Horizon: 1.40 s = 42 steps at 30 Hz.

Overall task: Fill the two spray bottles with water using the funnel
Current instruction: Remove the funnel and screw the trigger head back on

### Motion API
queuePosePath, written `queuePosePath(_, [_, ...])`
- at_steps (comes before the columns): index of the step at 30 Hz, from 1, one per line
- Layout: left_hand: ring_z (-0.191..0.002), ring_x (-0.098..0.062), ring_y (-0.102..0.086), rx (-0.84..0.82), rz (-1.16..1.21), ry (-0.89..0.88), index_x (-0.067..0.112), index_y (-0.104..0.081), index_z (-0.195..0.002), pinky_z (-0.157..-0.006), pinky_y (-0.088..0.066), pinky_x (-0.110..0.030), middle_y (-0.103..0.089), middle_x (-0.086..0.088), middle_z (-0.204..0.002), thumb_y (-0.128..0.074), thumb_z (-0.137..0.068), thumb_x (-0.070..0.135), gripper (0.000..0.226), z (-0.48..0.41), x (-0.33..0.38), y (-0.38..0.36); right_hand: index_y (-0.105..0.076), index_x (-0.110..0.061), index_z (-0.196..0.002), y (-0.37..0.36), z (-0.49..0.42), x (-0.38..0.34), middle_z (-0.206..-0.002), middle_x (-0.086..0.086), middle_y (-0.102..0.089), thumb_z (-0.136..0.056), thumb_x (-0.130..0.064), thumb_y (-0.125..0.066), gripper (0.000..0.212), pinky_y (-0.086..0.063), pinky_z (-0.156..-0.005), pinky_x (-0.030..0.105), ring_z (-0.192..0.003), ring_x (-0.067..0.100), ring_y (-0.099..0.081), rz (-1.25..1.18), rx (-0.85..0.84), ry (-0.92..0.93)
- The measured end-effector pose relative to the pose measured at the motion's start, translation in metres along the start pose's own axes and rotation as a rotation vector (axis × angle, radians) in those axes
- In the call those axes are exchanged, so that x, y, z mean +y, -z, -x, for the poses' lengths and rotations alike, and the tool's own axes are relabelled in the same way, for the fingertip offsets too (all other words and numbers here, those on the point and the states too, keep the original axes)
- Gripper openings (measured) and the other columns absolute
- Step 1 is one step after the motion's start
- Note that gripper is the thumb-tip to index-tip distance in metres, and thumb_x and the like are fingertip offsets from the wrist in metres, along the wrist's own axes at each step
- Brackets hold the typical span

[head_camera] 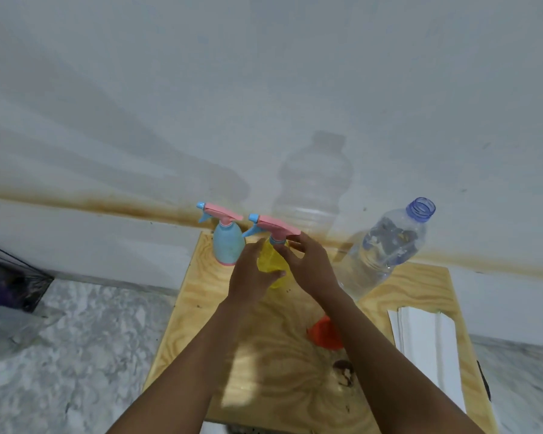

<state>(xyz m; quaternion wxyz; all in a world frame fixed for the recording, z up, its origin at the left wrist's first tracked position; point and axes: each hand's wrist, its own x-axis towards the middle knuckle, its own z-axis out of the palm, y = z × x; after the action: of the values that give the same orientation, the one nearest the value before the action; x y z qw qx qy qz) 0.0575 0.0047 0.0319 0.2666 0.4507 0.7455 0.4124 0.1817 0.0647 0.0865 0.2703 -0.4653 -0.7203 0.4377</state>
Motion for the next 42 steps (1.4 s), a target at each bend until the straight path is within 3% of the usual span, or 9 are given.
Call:
queuePosePath(4, [-0.12,-0.02,-0.054,0.002,0.034,0.025,0.014,-0.051,-0.133,-0.092,-0.045,-0.031,-0.058,-0.001,-0.126,-0.081,-0.074,0.014,0.066,-0.025,-0.007,-0.011,-0.066,-0.034,-0.116,-0.008,-0.025,0.007,-0.105,-0.018,-0.069,-0.091,-0.043,-0.066,0.027,-0.054,-0.091,0.039,-0.104,0.007,-0.065,-0.001,-0.002,-0.017])
queuePosePath(8, [-0.109,-0.014,-0.054,-0.005,0.069,-0.003,0.021,-0.052,-0.122,-0.08,-0.038,-0.017,-0.055,0.007,-0.114,-0.077,-0.076,0.007,0.054,-0.037,-0.015,-0.017,-0.065,-0.035,-0.113,-0.012,-0.037,0.013,-0.099,-0.022,-0.066,-0.092,-0.041,-0.066,0.022,-0.052,-0.086,0.025,-0.097,-0.002,-0.062,-0.018,-0.019,-0.034])
queuePosePath(13, [-0.114,-0.018,-0.058,0.011,0.051,-0.019,0.017,-0.053,-0.128,-0.092,-0.048,-0.034,-0.061,0.001,-0.121,-0.072,-0.075,0.023,0.057,-0.047,-0.026,-0.023,-0.066,-0.026,-0.116,-0.019,-0.043,0.02,-0.107,-0.015,-0.07,-0.094,-0.036,-0.065,0.024,-0.05,-0.082,0.018,-0.099,-0.004,-0.063,-0.045,0.008,-0.041])
queuePosePath(16, [-0.118,-0.018,-0.057,0.027,0.061,0.002,0.019,-0.051,-0.131,-0.095,-0.05,-0.038,-0.06,0.0,-0.125,-0.079,-0.076,0.026,0.063,-0.048,-0.034,-0.028,-0.064,-0.028,-0.119,-0.025,-0.043,0.025,-0.112,-0.014,-0.066,-0.089,-0.049,-0.066,0.036,-0.053,-0.084,0.027,-0.104,0.001,-0.061,-0.017,0.063,-0.084])
queuePosePath(19, [-0.119,-0.013,-0.057,0.051,0.108,0.051,0.023,-0.05,-0.133,-0.095,-0.049,-0.029,-0.061,0.005,-0.125,-0.081,-0.076,0.032,0.065,-0.042,-0.039,-0.031,-0.062,-0.026,-0.113,-0.028,-0.04,0.028,-0.104,-0.013,-0.062,-0.085,-0.058,-0.065,0.043,-0.055,-0.081,0.033,-0.097,0.004,-0.061,0.047,0.149,-0.108])
queuePosePath(23, [-0.118,-0.012,-0.057,0.051,0.124,0.036,0.017,-0.052,-0.133,-0.093,-0.038,-0.007,-0.061,0.002,-0.125,-0.078,-0.081,0.022,0.058,-0.04,-0.038,-0.032,-0.064,-0.026,-0.106,-0.03,-0.039,0.026,-0.095,-0.012,-0.065,-0.084,-0.064,-0.061,0.044,-0.057,-0.081,0.038,-0.091,0.005,-0.062,0.053,0.169,-0.134])
queuePosePath(29, [-0.121,-0.016,-0.056,0.05,0.094,0.008,0.017,-0.049,-0.136,-0.101,-0.047,-0.039,-0.061,-0.001,-0.128,-0.076,-0.082,0.028,0.062,-0.043,-0.041,-0.033,-0.064,-0.025,-0.11,-0.032,-0.041,0.025,-0.099,-0.012,-0.066,-0.087,-0.06,-0.06,0.042,-0.057,-0.083,0.038,-0.093,0.004,-0.063,0.06,0.168,-0.145])
queuePosePath(38, [-0.125,-0.018,-0.054,0.052,0.086,0.052,0.016,-0.048,-0.138,-0.105,-0.045,-0.038,-0.058,-0.003,-0.133,-0.079,-0.08,0.026,0.067,-0.045,-0.04,-0.033,-0.064,-0.024,-0.121,-0.025,-0.036,0.028,-0.111,-0.01,-0.068,-0.09,-0.052,-0.06,0.042,-0.057,-0.087,0.037,-0.101,0.004,-0.064,0.029,0.117,-0.106])
queuePosePath(42, [-0.128,-0.02,-0.052,0.039,0.075,0.111,0.018,-0.044,-0.142,-0.105,-0.045,-0.038,-0.056,-0.002,-0.137,-0.082,-0.075,0.026,0.077,-0.044,-0.039,-0.033,-0.062,-0.024,-0.125,-0.01,-0.022,0.021,-0.116,-0.01,-0.066,-0.093,-0.034,-0.065,0.034,-0.054,-0.087,0.022,-0.102,-0.001,-0.064,-0.052,0.089,-0.094])
